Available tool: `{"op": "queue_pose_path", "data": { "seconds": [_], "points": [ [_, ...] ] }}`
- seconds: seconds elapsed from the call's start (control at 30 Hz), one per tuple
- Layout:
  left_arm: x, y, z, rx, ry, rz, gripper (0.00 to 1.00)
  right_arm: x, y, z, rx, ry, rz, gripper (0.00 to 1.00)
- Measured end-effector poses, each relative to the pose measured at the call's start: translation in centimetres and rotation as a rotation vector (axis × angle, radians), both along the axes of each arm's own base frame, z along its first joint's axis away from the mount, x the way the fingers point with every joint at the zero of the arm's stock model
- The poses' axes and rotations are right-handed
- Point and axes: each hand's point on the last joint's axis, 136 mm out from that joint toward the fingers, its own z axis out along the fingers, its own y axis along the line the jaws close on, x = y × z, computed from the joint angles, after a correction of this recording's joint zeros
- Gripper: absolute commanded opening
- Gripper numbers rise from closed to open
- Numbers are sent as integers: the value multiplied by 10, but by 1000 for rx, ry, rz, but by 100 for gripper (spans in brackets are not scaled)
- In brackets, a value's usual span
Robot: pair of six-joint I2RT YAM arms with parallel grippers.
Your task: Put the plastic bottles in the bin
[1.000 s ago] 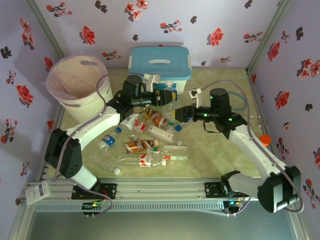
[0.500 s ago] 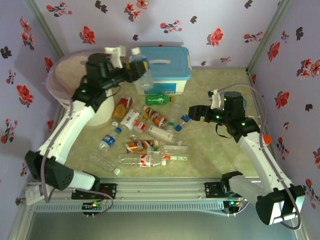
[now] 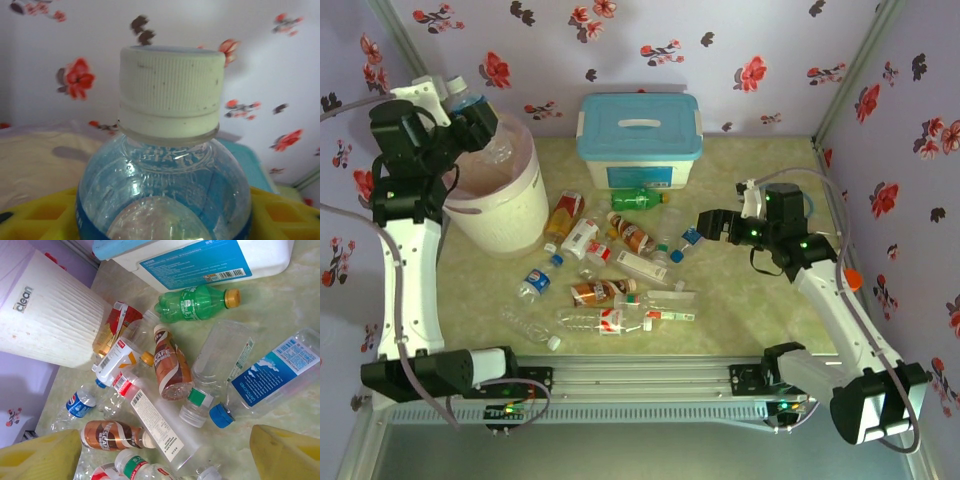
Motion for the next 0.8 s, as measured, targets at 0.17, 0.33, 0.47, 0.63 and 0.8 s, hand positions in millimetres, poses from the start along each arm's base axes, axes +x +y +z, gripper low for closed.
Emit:
{"op": "queue_pose_path", "data": {
  "seconds": [0.17, 0.33, 0.47, 0.63, 0.8],
  "points": [
    [22, 21, -61, 102, 191, 74, 0, -1, -1, 1, 10, 7, -15, 88],
    [26, 42, -102, 215, 332, 141, 0, -1, -6, 7, 10, -13, -30, 88],
    [29, 50, -127, 271, 413, 150, 0, -2, -7, 0, 8, 4, -34, 88],
    [39, 52, -174, 298, 542, 122, 0, 0, -10, -4, 1, 14, -52, 88],
    [39, 52, -217, 309, 654, 94, 0, 6, -18, -10, -7, 34, -98, 89]
  ]
}}
